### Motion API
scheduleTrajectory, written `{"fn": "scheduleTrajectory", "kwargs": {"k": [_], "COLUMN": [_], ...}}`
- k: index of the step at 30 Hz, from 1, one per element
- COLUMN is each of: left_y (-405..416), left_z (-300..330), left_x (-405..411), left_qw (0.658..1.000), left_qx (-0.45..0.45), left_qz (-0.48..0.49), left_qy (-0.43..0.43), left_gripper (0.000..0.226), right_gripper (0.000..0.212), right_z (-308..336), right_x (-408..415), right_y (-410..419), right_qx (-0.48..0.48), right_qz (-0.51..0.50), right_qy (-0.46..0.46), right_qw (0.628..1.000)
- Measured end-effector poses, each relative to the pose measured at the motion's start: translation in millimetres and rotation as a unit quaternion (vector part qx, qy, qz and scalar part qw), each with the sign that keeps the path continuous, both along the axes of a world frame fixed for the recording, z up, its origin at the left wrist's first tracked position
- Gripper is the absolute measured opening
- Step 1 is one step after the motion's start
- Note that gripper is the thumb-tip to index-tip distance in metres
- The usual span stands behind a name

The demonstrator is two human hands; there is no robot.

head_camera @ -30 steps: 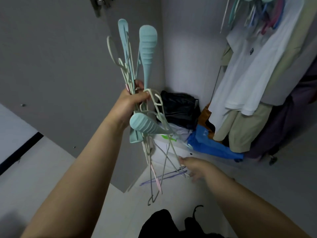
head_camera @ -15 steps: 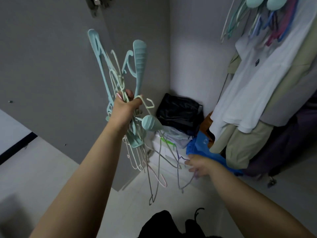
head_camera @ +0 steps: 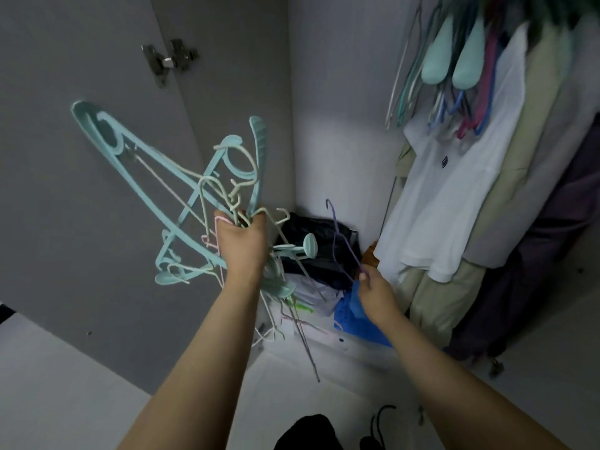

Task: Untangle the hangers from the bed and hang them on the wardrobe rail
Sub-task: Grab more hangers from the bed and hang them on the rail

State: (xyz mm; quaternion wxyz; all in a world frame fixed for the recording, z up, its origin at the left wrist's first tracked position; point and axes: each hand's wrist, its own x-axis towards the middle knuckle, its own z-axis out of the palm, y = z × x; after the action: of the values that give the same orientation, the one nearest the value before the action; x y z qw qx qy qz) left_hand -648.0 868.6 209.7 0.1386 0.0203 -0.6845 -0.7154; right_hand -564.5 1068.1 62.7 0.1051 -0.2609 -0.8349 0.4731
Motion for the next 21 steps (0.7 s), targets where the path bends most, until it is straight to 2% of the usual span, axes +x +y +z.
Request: {"fn": "scheduleTrajectory", "kwargs": {"k": [4,8,11,15,17,21], "left_y": [5,6,5,2,1,0], "left_z": [21,36,50,68,78,94], "left_x": [1,-2,-7,-23,-31,-40], "left_qw": [0.996,0.99,0.983,0.967,0.958,0.949], "left_qx": [0.048,0.075,0.109,0.173,0.202,0.23], "left_qz": [0.07,0.121,0.142,0.182,0.201,0.21], "left_qy": [0.003,-0.021,-0.039,-0.033,-0.036,-0.044], "left_gripper": [0.027,0.028,0.031,0.039,0.035,0.029], "right_gripper": [0.037,0.039,0.036,0.038,0.038,0.035], "right_z": [69,127,173,232,256,290], "right_x": [-14,-35,-62,-98,-114,-146], "right_y": [-10,-23,-28,-20,-12,6], "right_qx": [0.007,0.0,-0.03,-0.046,-0.043,0.002], "right_qz": [-0.003,0.023,-0.013,-0.074,-0.095,-0.114], "right_qy": [0.151,0.25,0.327,0.394,0.415,0.398], "right_qw": [0.989,0.968,0.944,0.915,0.904,0.91]}}
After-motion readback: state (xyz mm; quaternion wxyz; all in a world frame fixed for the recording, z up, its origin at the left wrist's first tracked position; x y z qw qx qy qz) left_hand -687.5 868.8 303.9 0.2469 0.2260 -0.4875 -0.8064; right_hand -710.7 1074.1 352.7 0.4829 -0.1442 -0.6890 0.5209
